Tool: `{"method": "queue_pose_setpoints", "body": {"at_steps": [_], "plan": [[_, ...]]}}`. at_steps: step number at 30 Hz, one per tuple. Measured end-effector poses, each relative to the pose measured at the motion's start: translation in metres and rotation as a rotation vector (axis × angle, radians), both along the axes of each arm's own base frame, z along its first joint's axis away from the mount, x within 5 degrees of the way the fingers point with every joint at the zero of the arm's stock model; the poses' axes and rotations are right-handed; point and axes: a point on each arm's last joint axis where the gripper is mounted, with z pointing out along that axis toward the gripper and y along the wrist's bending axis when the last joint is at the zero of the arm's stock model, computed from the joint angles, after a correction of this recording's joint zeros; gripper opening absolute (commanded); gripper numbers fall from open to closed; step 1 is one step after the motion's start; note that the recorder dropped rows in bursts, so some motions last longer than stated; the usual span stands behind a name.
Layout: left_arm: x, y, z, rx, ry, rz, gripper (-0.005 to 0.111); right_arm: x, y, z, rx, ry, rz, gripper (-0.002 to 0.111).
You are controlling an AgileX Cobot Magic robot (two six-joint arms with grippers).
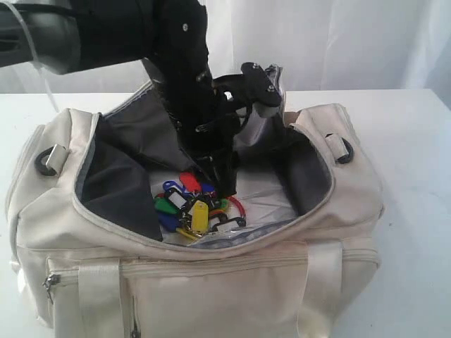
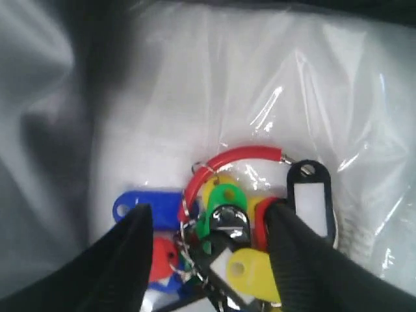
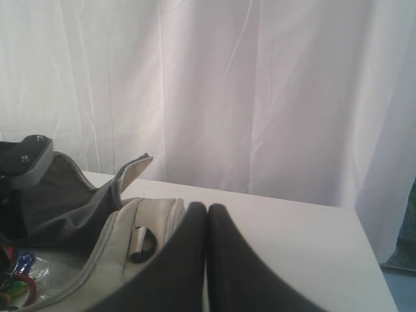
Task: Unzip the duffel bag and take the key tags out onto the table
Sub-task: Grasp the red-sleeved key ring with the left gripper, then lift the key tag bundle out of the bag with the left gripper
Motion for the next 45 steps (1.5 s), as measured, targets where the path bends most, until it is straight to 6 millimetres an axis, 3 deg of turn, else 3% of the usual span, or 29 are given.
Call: {"method": "queue_pose_setpoints", "body": {"at_steps": [11, 19, 21, 25, 26, 33, 40, 45], "plan": [[0.012, -0.014, -0.049, 0.080, -0.029, -0.236, 0.052, 0.000, 0.000, 0.000, 0.000, 0.000, 0.000, 0.000], [0.018, -0.019, -0.068, 0.100, -0.034, -0.274, 0.049, 0.000, 0.000, 0.000, 0.000, 0.000, 0.000, 0.000], [0.019, -0.020, -0.070, 0.108, -0.023, -0.275, 0.040, 0.000, 0.000, 0.000, 0.000, 0.000, 0.000, 0.000], [0.017, -0.019, -0.071, 0.115, 0.015, -0.242, 0.001, 0.000, 0.000, 0.000, 0.000, 0.000, 0.000, 0.000], [0.017, -0.019, -0.071, 0.112, 0.020, -0.226, 0.000, 0.000, 0.000, 0.000, 0.000, 0.000, 0.000, 0.000], [0.016, -0.014, -0.056, 0.147, 0.025, -0.176, 0.000, 0.000, 0.000, 0.000, 0.000, 0.000, 0.000, 0.000], [0.004, -0.001, 0.008, 0.065, -0.082, -0.165, 0.000, 0.000, 0.000, 0.000, 0.000, 0.000, 0.000, 0.000], [-0.006, 0.010, 0.040, 0.022, -0.146, -0.162, 0.000, 0.000, 0.000, 0.000, 0.000, 0.000, 0.000, 0.000]]}}
